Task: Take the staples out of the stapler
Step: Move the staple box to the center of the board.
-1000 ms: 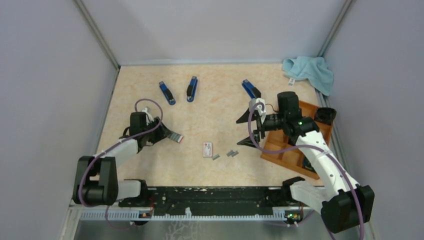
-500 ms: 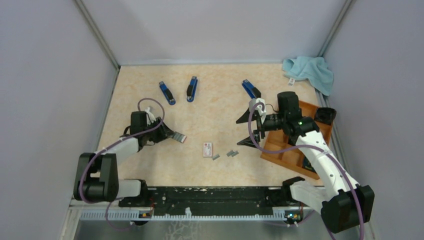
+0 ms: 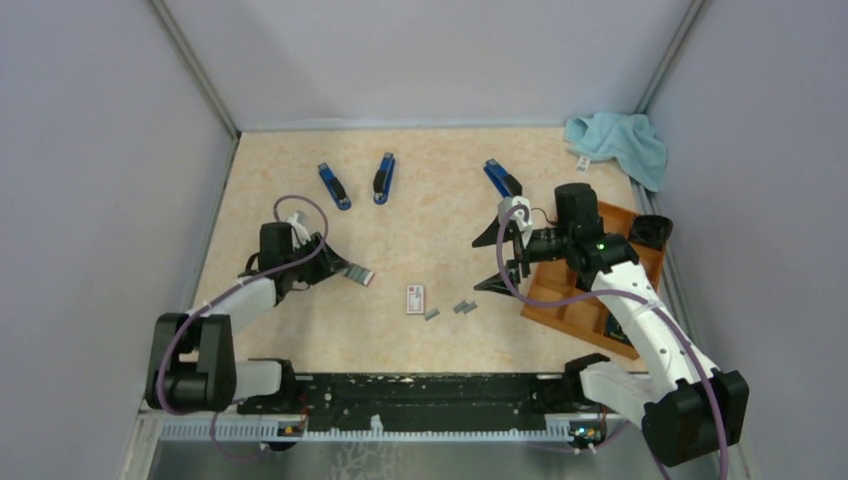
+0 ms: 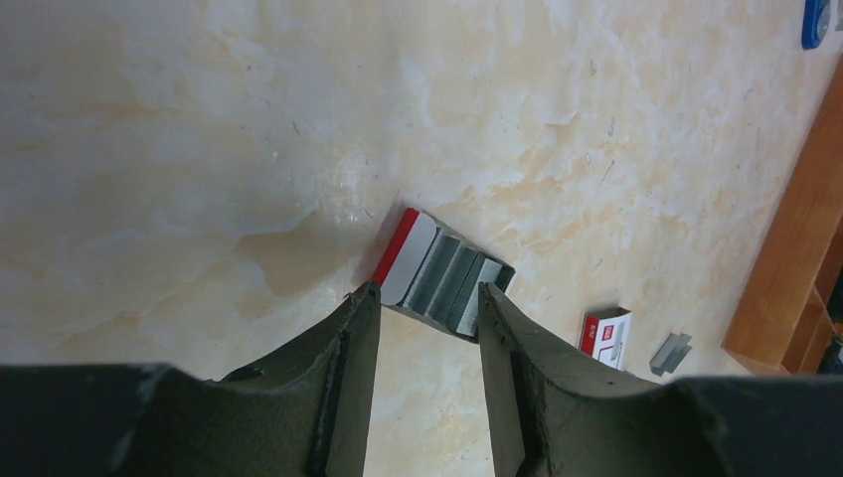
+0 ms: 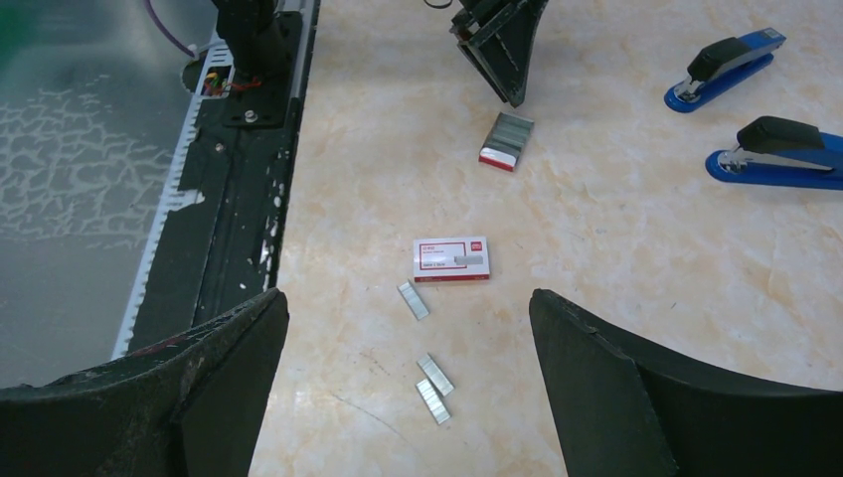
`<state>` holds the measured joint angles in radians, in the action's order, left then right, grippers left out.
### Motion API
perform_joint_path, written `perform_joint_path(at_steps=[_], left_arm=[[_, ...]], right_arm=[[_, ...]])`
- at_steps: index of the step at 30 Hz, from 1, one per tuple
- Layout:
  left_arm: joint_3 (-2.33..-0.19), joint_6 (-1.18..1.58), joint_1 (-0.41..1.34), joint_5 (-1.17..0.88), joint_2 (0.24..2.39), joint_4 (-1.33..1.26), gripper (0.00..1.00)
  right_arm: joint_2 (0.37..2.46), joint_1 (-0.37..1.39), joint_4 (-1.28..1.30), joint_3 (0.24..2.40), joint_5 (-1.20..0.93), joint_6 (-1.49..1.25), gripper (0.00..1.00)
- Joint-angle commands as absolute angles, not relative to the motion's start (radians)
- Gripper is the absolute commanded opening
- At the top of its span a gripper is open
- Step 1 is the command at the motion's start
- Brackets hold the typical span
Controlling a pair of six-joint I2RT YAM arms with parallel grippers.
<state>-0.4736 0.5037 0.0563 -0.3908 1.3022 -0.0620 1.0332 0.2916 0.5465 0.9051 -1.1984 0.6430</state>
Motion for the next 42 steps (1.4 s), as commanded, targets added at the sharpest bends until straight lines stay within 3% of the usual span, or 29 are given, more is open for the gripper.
perform_joint_path(at_steps=[1, 20, 42], left_arm=[[-0.487, 0.478, 0.058, -0.283, 1.197, -0.042, 0.48], [-0.555, 0.462, 0.056, -0.381, 1.396, -0.071, 0.49], [-0.485, 0.503, 0.101, -0.448, 1.381, -0.103, 0.48]], right_arm=[[1.015, 0.298, 0.509, 0.932, -1.237, 0.644, 0.92], [1.013, 0.299, 0.508, 0.93, -1.236, 0.644, 0.92], [1.011, 0.3, 0.506, 0.93, -1.242, 0.639, 0.92]])
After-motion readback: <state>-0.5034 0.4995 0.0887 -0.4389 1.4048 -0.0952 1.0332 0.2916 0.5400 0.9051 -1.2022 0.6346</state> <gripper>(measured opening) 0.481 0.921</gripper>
